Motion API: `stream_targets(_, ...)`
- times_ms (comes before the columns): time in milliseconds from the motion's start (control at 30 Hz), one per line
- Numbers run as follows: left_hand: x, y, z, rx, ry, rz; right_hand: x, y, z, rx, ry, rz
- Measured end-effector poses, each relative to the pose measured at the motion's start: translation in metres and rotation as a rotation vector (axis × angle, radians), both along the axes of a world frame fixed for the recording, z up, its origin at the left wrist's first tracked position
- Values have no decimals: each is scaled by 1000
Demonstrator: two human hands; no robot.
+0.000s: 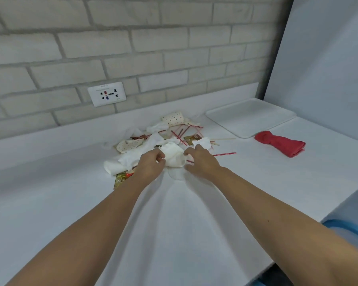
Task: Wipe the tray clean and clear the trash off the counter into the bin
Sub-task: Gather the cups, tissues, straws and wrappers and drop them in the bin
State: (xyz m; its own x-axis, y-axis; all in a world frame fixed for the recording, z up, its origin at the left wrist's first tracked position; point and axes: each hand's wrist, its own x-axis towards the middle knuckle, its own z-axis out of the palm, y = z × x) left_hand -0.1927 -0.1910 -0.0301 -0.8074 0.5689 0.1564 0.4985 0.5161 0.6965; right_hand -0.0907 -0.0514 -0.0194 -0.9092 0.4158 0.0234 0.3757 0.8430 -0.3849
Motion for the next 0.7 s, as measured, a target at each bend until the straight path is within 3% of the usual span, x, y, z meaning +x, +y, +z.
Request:
stream_targets(433,-52,28,1,71,-2,75,-63,2,-13,46,-124,81)
stream_targets(700,-90,87,16,141,68,174,-56,71,26,-46,5,22)
